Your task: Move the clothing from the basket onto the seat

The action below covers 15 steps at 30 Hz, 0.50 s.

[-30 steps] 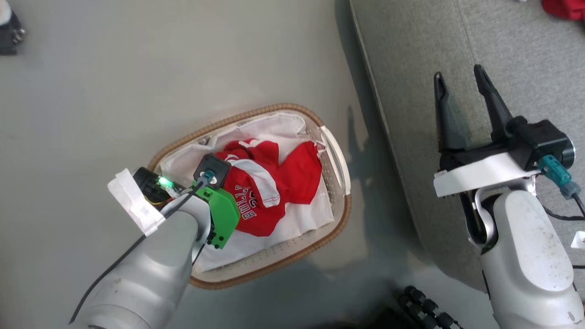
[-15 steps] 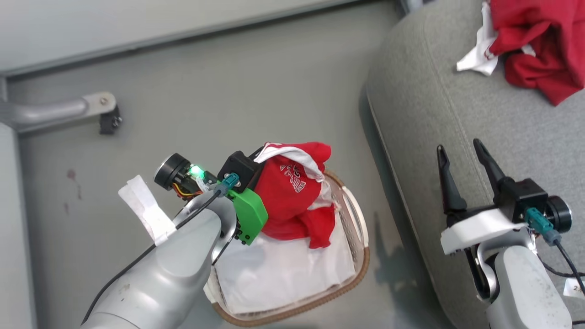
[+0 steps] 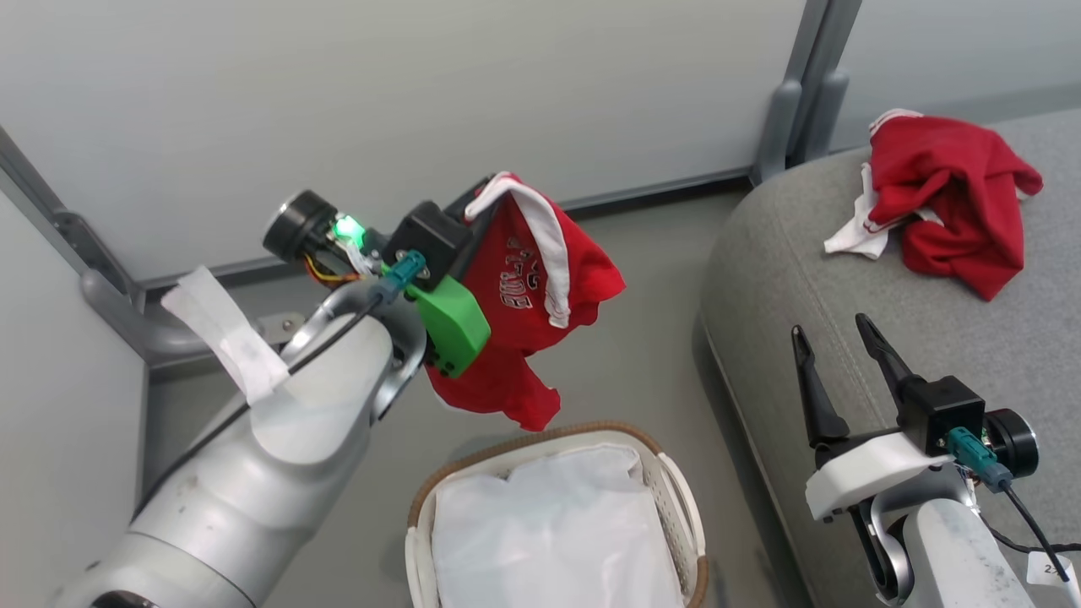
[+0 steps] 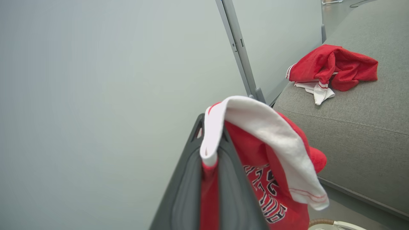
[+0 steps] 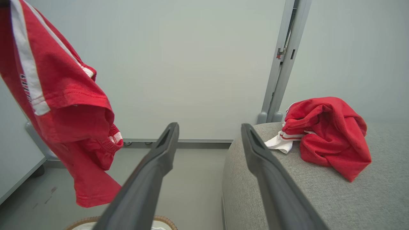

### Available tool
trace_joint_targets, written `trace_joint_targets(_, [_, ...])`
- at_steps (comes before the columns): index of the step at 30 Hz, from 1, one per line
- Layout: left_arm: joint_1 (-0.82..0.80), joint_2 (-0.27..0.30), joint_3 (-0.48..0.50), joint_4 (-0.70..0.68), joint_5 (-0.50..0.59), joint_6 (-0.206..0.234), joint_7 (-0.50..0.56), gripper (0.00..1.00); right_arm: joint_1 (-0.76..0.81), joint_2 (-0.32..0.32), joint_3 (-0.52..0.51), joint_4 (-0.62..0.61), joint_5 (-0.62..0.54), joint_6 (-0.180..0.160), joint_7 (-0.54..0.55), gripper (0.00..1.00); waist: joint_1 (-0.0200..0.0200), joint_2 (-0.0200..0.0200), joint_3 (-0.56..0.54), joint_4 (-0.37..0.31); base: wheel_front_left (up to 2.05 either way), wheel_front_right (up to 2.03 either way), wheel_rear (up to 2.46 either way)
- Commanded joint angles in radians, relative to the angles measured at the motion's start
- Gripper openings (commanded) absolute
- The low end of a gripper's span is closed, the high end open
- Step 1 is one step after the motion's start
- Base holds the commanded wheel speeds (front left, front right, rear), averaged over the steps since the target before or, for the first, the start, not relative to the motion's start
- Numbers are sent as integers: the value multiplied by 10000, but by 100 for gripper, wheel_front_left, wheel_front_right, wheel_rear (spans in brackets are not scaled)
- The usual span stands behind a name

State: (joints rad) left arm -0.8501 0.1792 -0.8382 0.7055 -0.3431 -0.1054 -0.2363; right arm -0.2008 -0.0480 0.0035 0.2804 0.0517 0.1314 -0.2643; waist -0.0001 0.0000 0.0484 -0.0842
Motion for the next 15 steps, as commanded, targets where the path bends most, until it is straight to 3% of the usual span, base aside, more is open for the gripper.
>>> trace_joint_targets(1, [-265, 161, 53, -160, 88, -9, 91, 0, 121, -44, 53, 27, -76, -14, -3, 100, 1, 0, -633, 191, 0, 0, 0])
trace_joint_targets(10, [-1116, 469, 82, -784, 40, -56, 676, 0, 73, -42, 838, 124, 95, -14, -3, 100, 1, 0, -799, 215, 0, 0, 0])
trace_joint_targets(15, [-1602, 398, 6, -1156, 24, -76, 1007, 0, 140, -41, 1760, 251, 190, -14, -3, 100, 1, 0, -907, 365, 0, 0, 0])
